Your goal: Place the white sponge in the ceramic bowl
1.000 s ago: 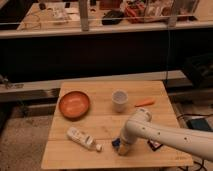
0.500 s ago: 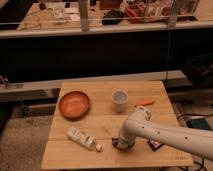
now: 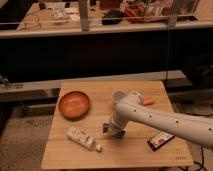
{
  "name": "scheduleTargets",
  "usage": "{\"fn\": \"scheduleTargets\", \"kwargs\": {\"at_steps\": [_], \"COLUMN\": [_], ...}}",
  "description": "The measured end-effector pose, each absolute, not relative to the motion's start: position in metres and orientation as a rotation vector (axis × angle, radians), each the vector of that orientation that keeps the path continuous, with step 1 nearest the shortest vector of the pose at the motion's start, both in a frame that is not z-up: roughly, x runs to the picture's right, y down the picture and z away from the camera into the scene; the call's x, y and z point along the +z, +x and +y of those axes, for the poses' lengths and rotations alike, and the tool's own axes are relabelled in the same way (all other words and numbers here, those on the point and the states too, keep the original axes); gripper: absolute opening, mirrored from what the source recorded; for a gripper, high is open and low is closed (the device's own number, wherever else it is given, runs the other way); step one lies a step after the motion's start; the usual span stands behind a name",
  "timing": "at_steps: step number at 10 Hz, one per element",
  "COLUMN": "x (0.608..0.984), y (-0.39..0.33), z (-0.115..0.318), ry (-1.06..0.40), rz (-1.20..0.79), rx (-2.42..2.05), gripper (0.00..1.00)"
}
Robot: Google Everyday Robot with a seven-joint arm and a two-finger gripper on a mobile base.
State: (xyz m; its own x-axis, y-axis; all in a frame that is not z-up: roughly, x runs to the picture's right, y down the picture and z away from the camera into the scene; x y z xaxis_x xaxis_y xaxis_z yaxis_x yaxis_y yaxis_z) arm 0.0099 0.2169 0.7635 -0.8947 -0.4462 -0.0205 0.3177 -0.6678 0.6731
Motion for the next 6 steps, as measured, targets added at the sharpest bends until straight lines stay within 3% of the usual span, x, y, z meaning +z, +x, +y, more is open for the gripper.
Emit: {"fn": "scheduleTargets", "kwargs": {"at_steps": [6], "x": [0.806], "y": [-0.073], "z": [0.143], "ry": [0.533], "rz": [-0.944], "rx": [-2.455], "gripper": [0.00]}}
